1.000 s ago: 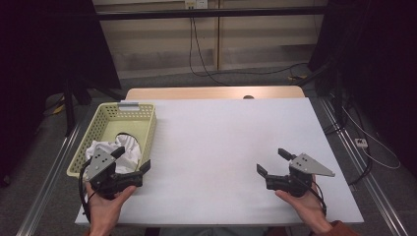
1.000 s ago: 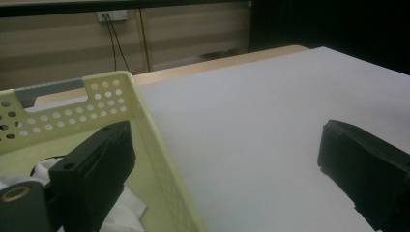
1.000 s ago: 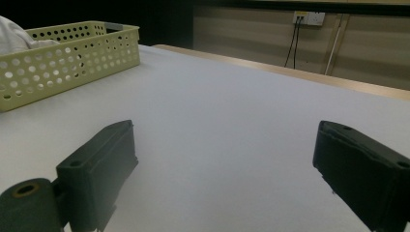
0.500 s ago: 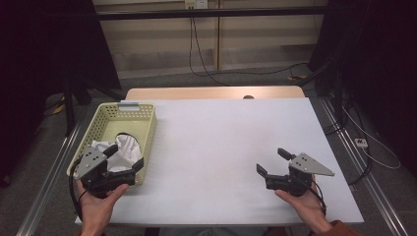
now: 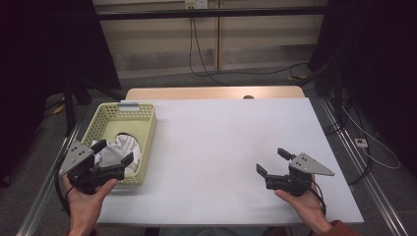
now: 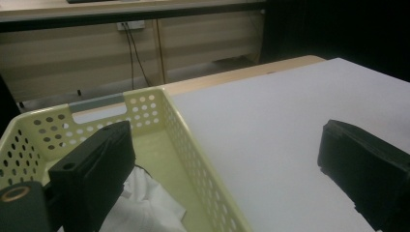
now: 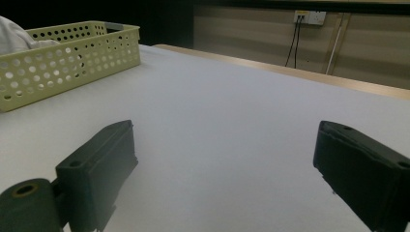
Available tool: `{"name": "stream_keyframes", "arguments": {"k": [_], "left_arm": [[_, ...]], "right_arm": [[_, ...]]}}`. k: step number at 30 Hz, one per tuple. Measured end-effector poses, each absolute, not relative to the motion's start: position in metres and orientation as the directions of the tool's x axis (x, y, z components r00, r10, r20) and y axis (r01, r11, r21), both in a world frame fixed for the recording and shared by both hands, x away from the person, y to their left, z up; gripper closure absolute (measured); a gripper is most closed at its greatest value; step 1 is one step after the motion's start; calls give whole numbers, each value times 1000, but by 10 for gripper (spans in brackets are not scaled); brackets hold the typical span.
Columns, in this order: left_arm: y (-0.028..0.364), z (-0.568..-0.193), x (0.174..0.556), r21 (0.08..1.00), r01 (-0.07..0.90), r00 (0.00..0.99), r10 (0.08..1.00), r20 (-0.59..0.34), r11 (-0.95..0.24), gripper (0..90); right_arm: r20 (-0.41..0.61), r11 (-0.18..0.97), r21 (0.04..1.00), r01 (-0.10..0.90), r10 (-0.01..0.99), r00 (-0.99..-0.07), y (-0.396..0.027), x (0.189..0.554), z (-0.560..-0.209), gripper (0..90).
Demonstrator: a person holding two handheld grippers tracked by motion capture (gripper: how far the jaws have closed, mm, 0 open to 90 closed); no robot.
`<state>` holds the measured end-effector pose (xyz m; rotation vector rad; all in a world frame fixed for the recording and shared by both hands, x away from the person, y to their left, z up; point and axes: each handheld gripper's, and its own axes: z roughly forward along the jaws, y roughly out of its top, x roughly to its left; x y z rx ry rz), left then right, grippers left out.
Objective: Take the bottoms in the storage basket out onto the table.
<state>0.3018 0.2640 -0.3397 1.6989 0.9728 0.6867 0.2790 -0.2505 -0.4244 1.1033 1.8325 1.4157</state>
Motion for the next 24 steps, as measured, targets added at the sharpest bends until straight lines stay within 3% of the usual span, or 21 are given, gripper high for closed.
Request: {"name": "stream_keyframes", "arguments": {"k": [24], "left_arm": [[307, -333, 321, 917, 363, 396, 918, 10, -166, 61]], "right_arm": [[48, 104, 957, 270, 864, -501, -249, 281, -425, 74]]}}
